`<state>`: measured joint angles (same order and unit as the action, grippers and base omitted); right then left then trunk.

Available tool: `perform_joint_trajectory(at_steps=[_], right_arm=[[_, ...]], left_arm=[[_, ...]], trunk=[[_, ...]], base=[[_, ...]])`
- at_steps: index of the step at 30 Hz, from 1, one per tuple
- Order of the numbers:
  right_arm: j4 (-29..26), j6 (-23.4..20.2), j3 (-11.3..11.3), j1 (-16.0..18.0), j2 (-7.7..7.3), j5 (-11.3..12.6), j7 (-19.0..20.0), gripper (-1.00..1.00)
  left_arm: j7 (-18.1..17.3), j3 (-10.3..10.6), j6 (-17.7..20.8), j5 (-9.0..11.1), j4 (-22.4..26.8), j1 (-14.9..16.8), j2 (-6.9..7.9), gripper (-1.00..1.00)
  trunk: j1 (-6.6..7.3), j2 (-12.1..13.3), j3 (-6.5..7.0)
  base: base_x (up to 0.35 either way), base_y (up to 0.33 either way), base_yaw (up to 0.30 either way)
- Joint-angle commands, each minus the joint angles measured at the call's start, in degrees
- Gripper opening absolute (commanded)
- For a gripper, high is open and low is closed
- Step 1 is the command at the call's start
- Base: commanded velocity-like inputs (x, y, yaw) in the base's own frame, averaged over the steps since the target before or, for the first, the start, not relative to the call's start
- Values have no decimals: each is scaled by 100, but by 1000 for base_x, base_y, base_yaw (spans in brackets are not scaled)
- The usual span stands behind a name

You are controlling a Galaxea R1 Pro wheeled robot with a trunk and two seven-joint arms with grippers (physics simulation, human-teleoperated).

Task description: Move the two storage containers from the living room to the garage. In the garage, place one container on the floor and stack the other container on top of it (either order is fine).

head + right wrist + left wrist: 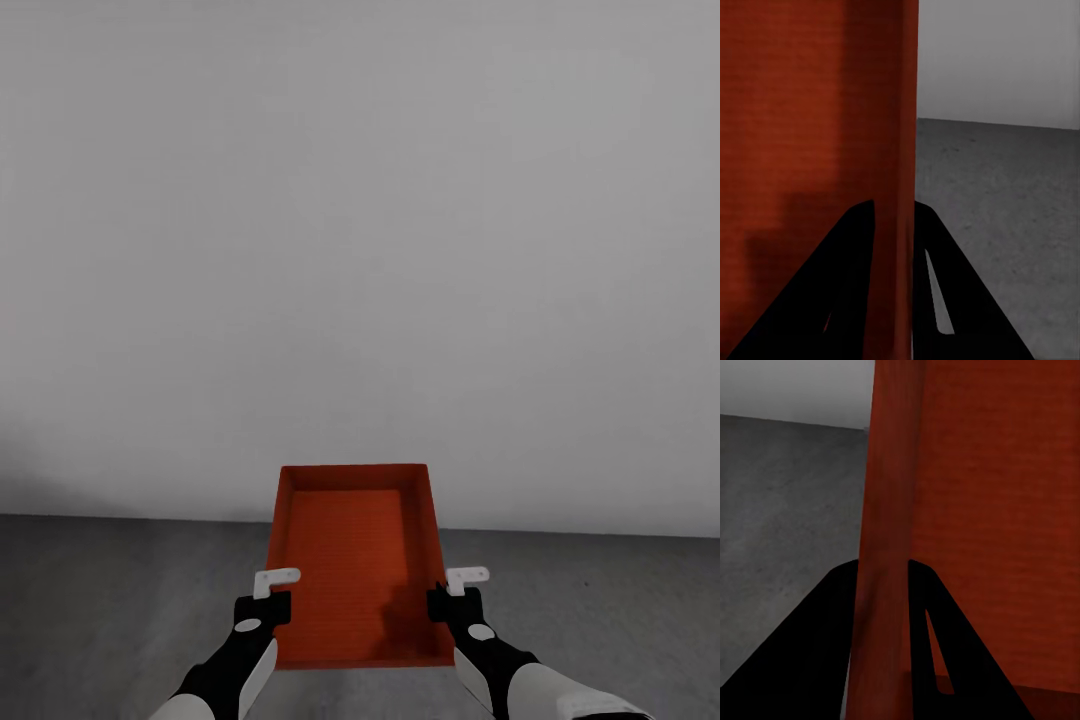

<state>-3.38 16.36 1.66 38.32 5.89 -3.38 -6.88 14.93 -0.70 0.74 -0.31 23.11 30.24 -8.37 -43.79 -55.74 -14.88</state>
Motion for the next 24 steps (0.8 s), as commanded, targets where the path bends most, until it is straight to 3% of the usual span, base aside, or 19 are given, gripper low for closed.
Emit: perform_joint_trajectory(at_steps=[1,24], right_arm=[[13,16,-130,1,0,13,-43,-100],[13,16,-130,3,0,13,-42,-100]], left_arm=[[54,-203,14,-92,264,5,54,-100],[54,-219,14,-92,264,3,46,-100]], trunk=[[0,-6,-17],[0,-6,-229]], base=[[0,0,0],[0,0,0]])
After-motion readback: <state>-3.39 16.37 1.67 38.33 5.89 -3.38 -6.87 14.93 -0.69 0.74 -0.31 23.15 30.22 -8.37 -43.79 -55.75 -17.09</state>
